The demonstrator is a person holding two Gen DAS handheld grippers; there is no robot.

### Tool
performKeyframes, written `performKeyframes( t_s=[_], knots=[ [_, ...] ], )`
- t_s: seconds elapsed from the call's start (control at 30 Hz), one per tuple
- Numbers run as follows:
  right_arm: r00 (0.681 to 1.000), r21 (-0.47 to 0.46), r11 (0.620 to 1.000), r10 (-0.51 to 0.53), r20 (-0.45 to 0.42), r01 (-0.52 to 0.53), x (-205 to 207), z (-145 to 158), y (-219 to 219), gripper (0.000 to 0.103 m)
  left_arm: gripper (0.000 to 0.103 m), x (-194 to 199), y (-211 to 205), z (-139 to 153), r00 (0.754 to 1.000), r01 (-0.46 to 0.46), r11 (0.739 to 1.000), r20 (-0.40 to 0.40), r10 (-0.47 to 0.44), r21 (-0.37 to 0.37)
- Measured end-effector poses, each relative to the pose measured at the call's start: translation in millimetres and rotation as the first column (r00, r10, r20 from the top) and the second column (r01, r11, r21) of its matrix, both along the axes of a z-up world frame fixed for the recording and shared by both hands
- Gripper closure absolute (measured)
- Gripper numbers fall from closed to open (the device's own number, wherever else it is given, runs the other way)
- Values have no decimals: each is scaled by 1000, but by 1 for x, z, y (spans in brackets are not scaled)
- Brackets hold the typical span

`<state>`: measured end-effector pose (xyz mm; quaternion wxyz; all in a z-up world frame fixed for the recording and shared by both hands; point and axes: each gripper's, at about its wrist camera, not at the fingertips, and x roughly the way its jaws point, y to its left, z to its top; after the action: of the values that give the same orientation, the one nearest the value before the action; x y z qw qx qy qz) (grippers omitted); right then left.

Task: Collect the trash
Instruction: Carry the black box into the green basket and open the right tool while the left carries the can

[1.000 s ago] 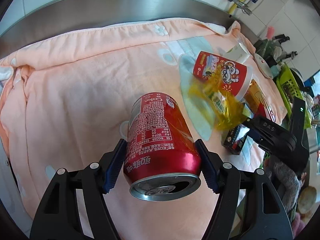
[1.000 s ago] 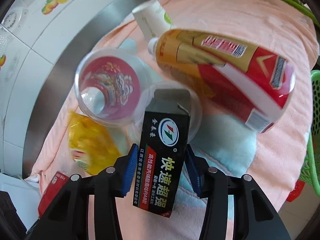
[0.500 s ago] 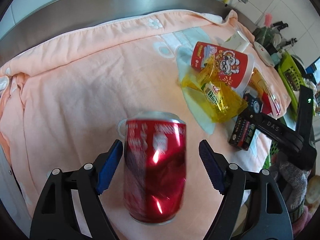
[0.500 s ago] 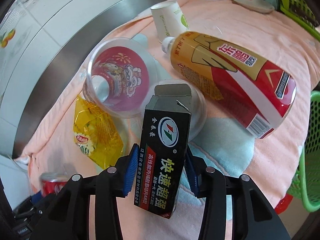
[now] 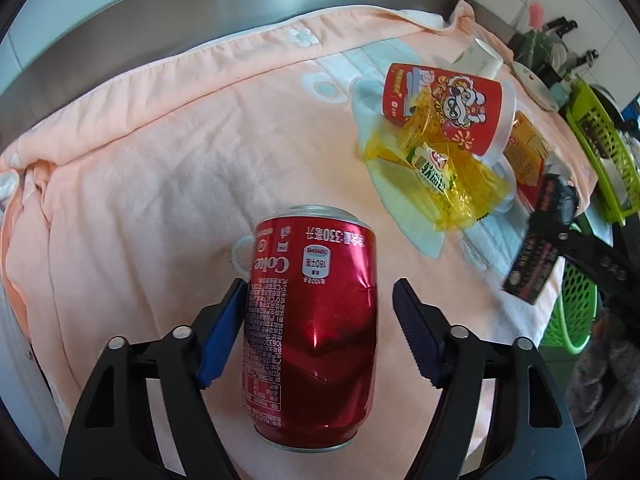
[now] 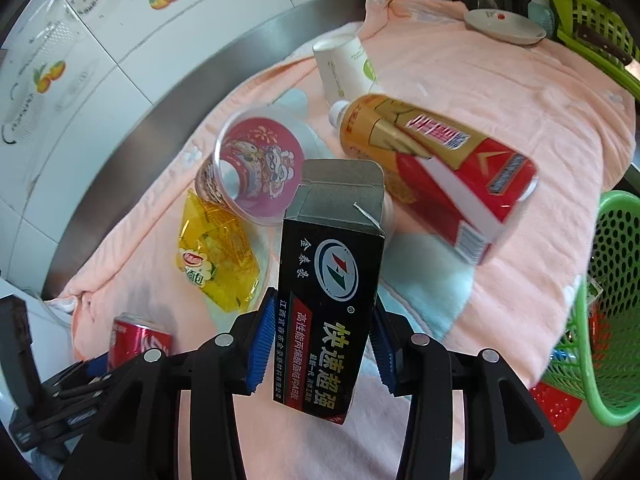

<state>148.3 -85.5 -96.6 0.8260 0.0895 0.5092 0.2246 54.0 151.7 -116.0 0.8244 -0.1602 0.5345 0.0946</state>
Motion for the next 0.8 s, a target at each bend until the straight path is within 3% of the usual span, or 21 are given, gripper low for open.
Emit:
performKeyframes(
  t_s=[0.17, 0.4, 0.57, 0.8],
  knots=[
    [999, -4, 1000, -27, 46, 27, -14, 15, -26, 61, 39, -1, -3, 1, 1000, 18, 1000, 7, -18, 23],
    [985, -90, 985, -134, 113, 144, -13, 25, -86, 61, 39, -6, -12, 14, 998, 38, 999, 46, -38, 5],
    [963, -196, 945, -245, 110, 263, -1, 10, -148, 61, 39, -7, -26, 34, 993, 74, 997, 96, -72, -16],
    [940, -335, 880, -334, 71, 338, 13, -26, -225, 61, 39, -2, -60, 53, 983, 127, 991, 142, -119, -49]
  ],
)
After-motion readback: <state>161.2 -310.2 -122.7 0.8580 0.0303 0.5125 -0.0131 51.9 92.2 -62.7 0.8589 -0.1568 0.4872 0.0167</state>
